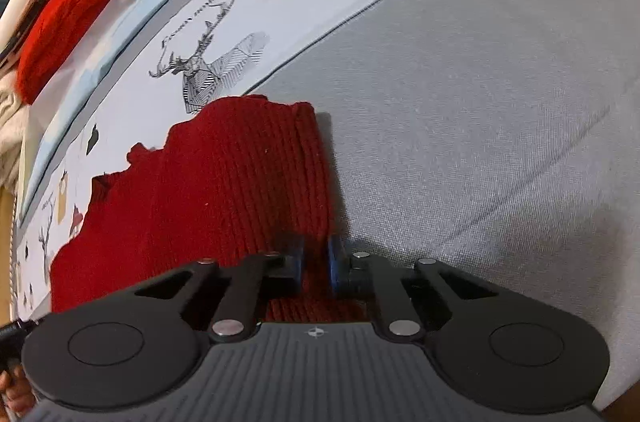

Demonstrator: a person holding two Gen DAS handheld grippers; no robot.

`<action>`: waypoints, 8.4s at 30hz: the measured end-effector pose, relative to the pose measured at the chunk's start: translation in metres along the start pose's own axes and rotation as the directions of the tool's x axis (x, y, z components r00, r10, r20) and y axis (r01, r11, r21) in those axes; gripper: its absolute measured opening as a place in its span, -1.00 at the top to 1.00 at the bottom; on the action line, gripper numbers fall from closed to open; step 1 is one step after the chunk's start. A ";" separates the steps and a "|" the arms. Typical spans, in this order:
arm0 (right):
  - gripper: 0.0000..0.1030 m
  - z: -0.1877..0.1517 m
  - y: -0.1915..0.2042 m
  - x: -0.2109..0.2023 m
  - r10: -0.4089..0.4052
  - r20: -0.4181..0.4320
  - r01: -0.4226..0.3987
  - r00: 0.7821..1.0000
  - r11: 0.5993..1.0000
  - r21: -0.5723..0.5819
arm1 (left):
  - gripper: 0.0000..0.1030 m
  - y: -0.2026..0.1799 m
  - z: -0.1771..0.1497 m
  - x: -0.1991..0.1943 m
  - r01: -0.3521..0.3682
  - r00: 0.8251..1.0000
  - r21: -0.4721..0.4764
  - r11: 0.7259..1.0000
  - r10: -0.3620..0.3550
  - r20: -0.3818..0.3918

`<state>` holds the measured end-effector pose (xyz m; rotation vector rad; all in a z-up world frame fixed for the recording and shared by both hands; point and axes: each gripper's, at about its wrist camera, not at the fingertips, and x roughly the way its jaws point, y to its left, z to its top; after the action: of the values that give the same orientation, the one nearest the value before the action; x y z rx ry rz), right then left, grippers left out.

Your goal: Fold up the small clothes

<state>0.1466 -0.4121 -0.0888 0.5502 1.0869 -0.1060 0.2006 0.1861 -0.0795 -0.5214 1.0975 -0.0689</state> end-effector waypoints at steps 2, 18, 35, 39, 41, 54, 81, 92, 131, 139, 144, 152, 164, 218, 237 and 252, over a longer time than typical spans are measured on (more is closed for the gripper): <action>0.80 0.001 0.001 -0.004 0.001 0.017 -0.001 1.000 1.000 -0.004 | 0.61 0.003 0.001 -0.003 0.007 1.000 -0.015 1.000 -0.007 0.010; -0.31 0.003 -0.019 0.009 0.038 -0.014 -0.036 0.999 0.985 0.167 | 0.25 -0.001 -0.001 0.010 0.009 0.999 -0.011 1.000 -0.010 -0.046; 0.85 0.000 0.043 -0.079 0.218 0.457 -0.164 0.862 0.974 -0.156 | 0.73 -0.052 -0.007 -0.063 -0.070 0.927 0.262 0.962 -0.034 0.373; 0.84 -0.001 0.047 -0.089 0.233 0.568 -0.153 0.790 0.971 -0.186 | 0.70 -0.051 0.002 -0.060 -0.103 0.914 0.222 0.970 0.004 0.406; 0.81 0.000 0.047 -0.079 0.192 0.549 -0.114 0.814 0.978 -0.173 | 0.51 -0.047 0.007 -0.050 -0.084 0.940 0.201 0.976 0.010 0.342; 0.05 -0.028 0.006 -0.023 -0.079 0.027 0.079 0.997 0.997 -0.011 | -0.07 -0.005 -0.044 -0.029 0.047 0.985 0.281 0.958 0.001 -0.170; 0.40 -0.127 0.020 -0.094 -0.098 0.295 0.160 0.951 0.968 -0.195 | 0.65 -0.012 -0.138 -0.072 -0.045 0.999 0.342 0.939 0.046 0.006; 0.15 -0.131 0.021 -0.070 -0.193 0.165 0.227 0.967 0.949 -0.221 | 0.52 -0.020 -0.144 -0.058 -0.123 0.991 0.366 0.922 0.132 0.002; 0.19 -0.327 0.306 -0.003 0.221 0.248 0.101 0.943 0.521 -0.847 | 0.37 0.191 -0.079 -0.235 -0.134 0.900 -0.297 0.945 0.242 0.363; -0.11 -0.393 0.346 0.038 0.205 0.172 0.128 0.963 0.212 -0.969 | 0.37 0.201 -0.070 -0.229 -0.135 0.903 -0.304 0.943 0.244 0.354; -0.12 -0.408 0.354 0.060 0.165 0.237 0.224 0.957 0.093 -0.970 | 0.37 0.202 -0.069 -0.228 -0.121 0.906 -0.308 0.944 0.232 0.354; 0.51 -0.425 0.366 0.059 0.156 0.244 0.241 0.957 0.038 -0.970 | 0.37 0.199 -0.067 -0.228 -0.104 0.908 -0.304 0.947 0.215 0.358; 0.63 -0.427 0.413 0.015 0.268 0.185 0.137 0.945 0.190 -0.972 | 0.37 0.155 -0.061 -0.201 -0.132 0.926 -0.240 0.962 0.206 0.315; 0.72 -0.020 0.052 -0.054 0.256 0.182 -0.209 0.949 0.948 -0.241 | 0.34 -0.266 -0.225 -0.006 0.224 0.974 0.572 0.789 -0.158 -0.165; -0.42 -0.053 0.015 -0.039 0.138 -0.133 -0.177 0.981 0.919 -0.353 | 0.02 -0.231 -0.228 0.005 0.291 0.945 0.508 0.811 -0.161 -0.283; -0.98 -0.032 -0.029 -0.010 0.245 -0.185 -0.251 0.952 0.968 -0.008 | -0.83 -0.176 -0.115 0.068 0.287 0.945 -0.015 0.958 -0.285 -0.157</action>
<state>0.1061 -0.4240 -0.1021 0.6739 1.1866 0.1848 0.1684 -0.0311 -0.0991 -0.6746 1.1686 -0.3745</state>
